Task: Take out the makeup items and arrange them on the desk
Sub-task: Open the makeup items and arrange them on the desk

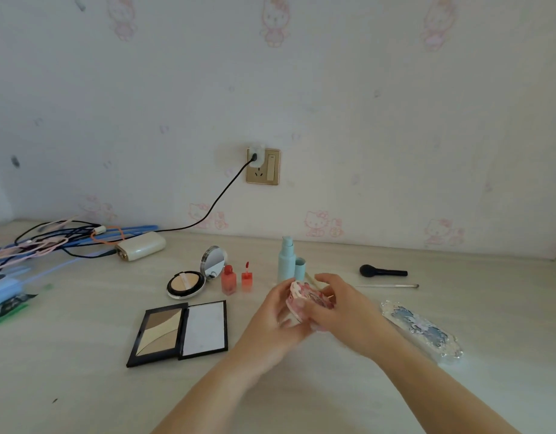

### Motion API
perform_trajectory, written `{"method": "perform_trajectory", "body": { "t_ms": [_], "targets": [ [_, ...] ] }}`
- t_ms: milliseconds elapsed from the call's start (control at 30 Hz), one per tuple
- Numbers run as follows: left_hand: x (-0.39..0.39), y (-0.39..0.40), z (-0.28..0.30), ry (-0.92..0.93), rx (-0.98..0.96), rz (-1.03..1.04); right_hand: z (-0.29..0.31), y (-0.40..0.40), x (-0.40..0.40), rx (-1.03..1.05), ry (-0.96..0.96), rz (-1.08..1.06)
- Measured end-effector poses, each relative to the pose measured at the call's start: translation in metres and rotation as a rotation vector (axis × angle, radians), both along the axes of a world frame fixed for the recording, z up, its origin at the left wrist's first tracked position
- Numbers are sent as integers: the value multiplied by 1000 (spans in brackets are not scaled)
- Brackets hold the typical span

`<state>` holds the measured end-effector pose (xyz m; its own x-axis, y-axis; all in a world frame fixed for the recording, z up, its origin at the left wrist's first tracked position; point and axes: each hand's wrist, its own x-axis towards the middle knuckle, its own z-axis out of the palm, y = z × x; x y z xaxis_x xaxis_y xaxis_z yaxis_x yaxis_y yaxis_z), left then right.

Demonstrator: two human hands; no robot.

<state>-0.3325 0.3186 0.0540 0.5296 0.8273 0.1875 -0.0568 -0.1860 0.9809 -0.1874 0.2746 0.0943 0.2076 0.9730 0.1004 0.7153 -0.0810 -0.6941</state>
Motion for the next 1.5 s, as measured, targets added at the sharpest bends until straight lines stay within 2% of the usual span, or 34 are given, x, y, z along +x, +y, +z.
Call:
{"method": "perform_trajectory", "body": {
  "t_ms": [100,200,333,433,600,767,1033,1167,1300,1500],
  "targets": [
    [0,-5,7,-184,-78,-34,6,-4,0,37,23,13],
    [-3,-8,18,-361,-267,-102,18,-12,-2,103,29,57],
    [-10,-12,30,-518,-550,-168,29,-21,-9,156,-250,139],
    [-9,-16,33,-490,-645,-173,29,-20,-15,214,-393,172],
    [-10,-22,27,-409,-763,-215,29,-16,-25,139,-352,329],
    [-2,-27,22,-442,-761,-153,26,-15,-30,222,-340,209],
    [3,-31,17,-463,-781,-41,15,-14,-39,216,-451,190],
    [-3,-30,12,-490,-795,-28,19,-14,-35,217,-209,112],
    [-11,-27,7,-434,-797,-71,21,-11,-33,140,-122,104],
    [-23,-20,0,-253,-688,58,13,-1,-20,-15,474,-33]
  ]
}}
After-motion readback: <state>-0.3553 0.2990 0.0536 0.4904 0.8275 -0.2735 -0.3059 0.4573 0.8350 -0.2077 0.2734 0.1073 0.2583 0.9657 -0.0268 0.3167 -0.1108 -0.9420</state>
